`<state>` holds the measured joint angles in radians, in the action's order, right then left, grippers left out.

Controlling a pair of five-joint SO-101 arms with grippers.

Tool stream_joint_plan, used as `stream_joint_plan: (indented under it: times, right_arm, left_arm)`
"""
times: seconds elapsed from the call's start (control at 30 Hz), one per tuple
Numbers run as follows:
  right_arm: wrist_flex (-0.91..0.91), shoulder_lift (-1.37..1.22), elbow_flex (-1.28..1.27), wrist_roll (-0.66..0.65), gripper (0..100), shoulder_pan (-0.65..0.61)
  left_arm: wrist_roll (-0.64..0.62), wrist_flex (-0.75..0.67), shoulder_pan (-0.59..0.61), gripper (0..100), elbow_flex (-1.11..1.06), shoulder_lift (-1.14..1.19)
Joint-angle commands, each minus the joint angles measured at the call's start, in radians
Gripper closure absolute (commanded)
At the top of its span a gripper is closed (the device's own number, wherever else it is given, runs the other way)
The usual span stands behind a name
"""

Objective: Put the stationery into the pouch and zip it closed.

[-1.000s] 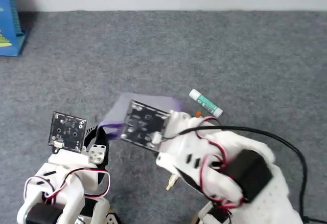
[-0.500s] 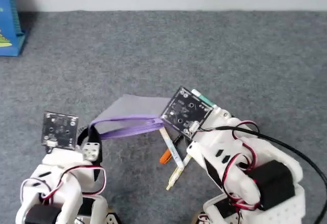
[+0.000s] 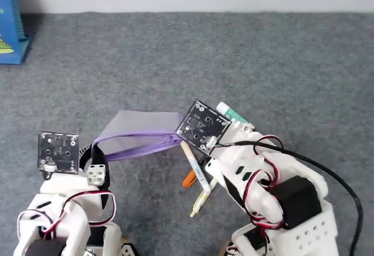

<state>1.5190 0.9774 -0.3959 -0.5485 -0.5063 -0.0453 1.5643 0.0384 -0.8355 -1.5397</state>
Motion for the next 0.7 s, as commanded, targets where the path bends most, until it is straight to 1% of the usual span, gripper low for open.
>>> stream_joint_plan:
  times: [0.0,0.13,0.2,0.3,0.43,0.57,0.67]
  right_arm:
    - [-0.024,0.021,0.008,0.017,98.9,-0.008]
    - [-0.024,0.025,0.008,0.017,98.9,-0.008]
    - [-0.024,0.025,0.008,0.017,98.9,-0.005]
    - [-0.022,0.027,0.009,0.017,98.9,-0.002]
    - [-0.019,0.027,0.012,0.020,98.9,-0.002]
    - [-0.001,0.028,0.014,0.023,97.4,-0.001]
    - [0.062,0.028,0.038,0.025,90.2,0.001]
  left_arm:
    - [0.055,-0.020,0.011,94,0.013,0.025]
    - [0.011,-0.060,0.011,81,-0.076,0.026]
    - [-0.011,-0.055,0.011,79,-0.081,0.026]
    - [0.011,-0.052,0.008,84,-0.081,0.026]
    - [0.054,-0.054,0.008,98,-0.082,0.026]
    - [0.068,-0.049,0.011,99,-0.082,0.028]
    - [0.068,-0.037,0.011,99,-0.064,0.028]
